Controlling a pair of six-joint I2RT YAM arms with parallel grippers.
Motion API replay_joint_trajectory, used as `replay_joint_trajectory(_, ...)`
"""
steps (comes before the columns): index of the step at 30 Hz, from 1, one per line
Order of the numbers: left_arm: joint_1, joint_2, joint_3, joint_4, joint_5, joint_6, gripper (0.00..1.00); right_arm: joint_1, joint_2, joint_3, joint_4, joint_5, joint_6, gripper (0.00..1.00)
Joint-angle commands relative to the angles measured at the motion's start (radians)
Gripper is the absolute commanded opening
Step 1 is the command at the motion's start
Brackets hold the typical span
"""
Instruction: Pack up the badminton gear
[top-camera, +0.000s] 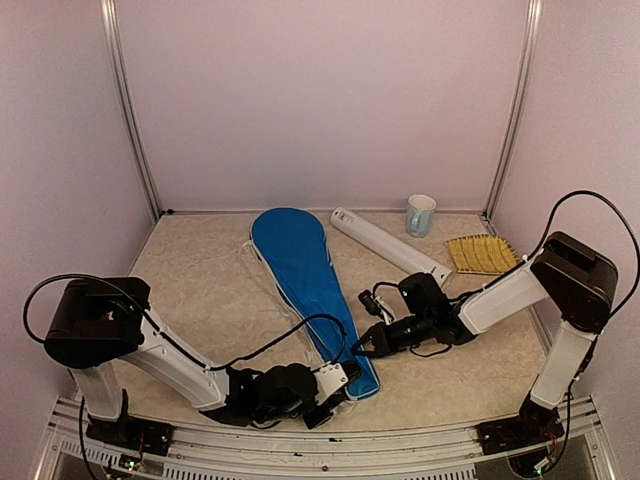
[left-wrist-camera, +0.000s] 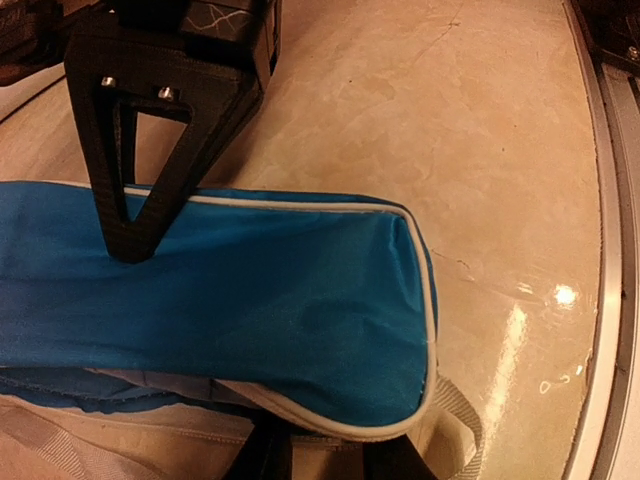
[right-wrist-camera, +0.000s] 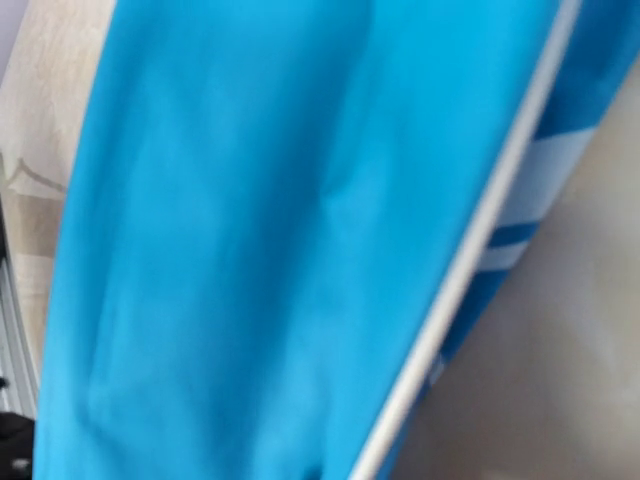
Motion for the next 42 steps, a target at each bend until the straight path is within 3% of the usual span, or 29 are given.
replay_joint_trajectory(1, 0.041, 0.081, 0.039, 0.033, -0.009, 0.054, 0.24, 0.052, 0.007, -0.021, -0.098, -0.096, 0.006, 0.05)
replay_joint_trajectory(6, 0.035, -0.046, -0.017, -0.002, 0.045, 0.027, 0.39, 0.052, -0.061, -0.01, -0.188, -0.035, -0.024, 0.29)
replay_joint_trajectory(12, 0.037, -0.203, -0.123, -0.048, 0.109, -0.102, 0.53, 0.038, -0.176, 0.07, -0.375, 0.134, -0.098, 0.43)
replay_joint_trajectory(19, 0.181, -0.348, -0.277, 0.036, 0.245, -0.344, 0.56, 0.045, -0.183, 0.143, -0.434, 0.179, -0.134, 0.46)
replay_joint_trajectory(25, 0.358, -0.396, -0.403, 0.327, 0.416, -0.615, 0.55, 0.101, -0.149, 0.196, -0.445, 0.25, -0.134, 0.43)
replay_joint_trajectory(28, 0.363, -0.347, -0.381, 0.382, 0.449, -0.651, 0.49, 0.124, -0.115, 0.223, -0.46, 0.282, -0.167, 0.4)
replay_joint_trajectory(32, 0.366, -0.237, -0.378, 0.516, 0.507, -0.71, 0.31, 0.123, -0.113, 0.236, -0.493, 0.347, -0.179, 0.41)
replay_joint_trajectory(42, 0.369, -0.119, -0.321, 0.58, 0.559, -0.755, 0.43, 0.01, -0.194, 0.074, -0.376, 0.2, -0.088, 0.41)
